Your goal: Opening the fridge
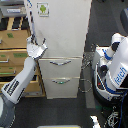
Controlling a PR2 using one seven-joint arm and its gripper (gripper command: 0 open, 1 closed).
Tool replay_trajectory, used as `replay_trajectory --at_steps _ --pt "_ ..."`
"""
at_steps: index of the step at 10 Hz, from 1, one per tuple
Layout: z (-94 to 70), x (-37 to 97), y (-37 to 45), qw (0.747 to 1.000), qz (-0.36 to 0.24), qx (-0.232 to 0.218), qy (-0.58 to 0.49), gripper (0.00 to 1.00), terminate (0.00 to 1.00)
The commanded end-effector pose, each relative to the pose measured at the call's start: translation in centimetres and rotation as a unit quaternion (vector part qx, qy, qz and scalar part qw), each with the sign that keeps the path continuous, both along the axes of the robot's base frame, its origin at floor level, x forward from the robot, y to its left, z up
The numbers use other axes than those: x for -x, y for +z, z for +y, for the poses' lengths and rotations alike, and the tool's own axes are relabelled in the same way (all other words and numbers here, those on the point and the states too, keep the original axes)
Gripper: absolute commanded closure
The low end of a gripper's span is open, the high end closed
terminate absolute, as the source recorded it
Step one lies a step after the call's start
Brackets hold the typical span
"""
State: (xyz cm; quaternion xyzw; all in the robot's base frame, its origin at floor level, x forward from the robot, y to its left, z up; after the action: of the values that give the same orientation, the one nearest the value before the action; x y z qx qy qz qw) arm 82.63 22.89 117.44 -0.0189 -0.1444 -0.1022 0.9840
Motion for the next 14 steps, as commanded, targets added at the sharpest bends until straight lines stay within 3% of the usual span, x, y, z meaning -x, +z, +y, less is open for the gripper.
replay_trajectory --at_steps 1,10,13,14 --pt "3.2 -5.2 -0.3 0.999 0.041 -0.005 0.035 0.00 0.00" --pt "6.8 -8.5 -4.5 0.996 0.063 -0.004 0.062 0.00 0.00" --pt "8.0 -9.0 -7.0 0.994 0.093 0.023 0.060 0.00 0.00" --pt "8.0 -9.0 -7.1 0.993 0.093 0.026 0.060 1.00 0.00"
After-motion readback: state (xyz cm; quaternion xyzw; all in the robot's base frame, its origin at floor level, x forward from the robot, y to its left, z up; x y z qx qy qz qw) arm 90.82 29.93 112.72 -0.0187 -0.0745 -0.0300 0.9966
